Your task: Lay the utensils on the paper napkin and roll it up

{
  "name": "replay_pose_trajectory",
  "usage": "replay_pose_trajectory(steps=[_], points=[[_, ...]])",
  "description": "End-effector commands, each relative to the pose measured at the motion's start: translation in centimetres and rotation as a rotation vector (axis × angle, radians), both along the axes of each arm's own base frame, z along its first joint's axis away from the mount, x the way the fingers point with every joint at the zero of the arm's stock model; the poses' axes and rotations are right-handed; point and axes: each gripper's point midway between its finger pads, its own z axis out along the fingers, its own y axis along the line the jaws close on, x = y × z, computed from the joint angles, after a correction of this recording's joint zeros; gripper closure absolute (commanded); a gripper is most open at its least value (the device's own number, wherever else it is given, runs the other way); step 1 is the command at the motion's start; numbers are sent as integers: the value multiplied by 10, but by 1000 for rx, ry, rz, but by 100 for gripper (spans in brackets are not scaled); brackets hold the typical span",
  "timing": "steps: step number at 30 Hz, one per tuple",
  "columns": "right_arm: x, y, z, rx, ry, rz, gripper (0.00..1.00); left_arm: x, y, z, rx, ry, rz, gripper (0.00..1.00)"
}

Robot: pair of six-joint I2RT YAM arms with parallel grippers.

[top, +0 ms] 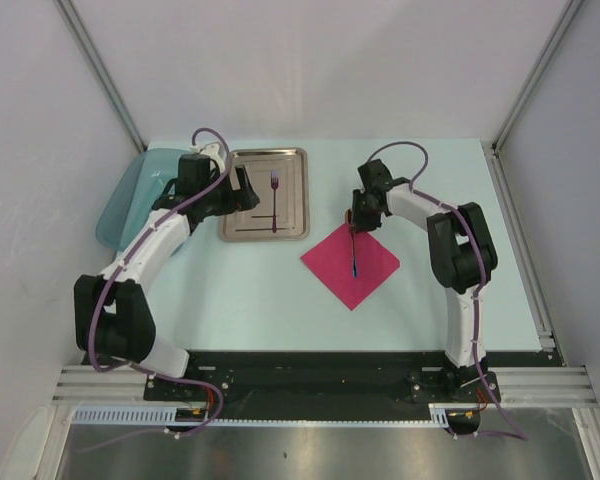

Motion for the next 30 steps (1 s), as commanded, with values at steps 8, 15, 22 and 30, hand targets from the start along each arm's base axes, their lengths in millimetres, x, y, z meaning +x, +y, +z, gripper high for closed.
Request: replay_pose_trajectory(steps=[8,15,22,30], points=[[31,-4,114,123,-231,20,49,70,-29,-24,139,5,-50,23],[20,-19,137,180,-275,14,44,118,-50,-65,249,41,-61,43],[11,-32,133,190,-273,-6,44,142,-58,-102,302,86,-58,53],[10,-44,133,205,-276,-40,43,151,-57,-145,339,163,-44,63]])
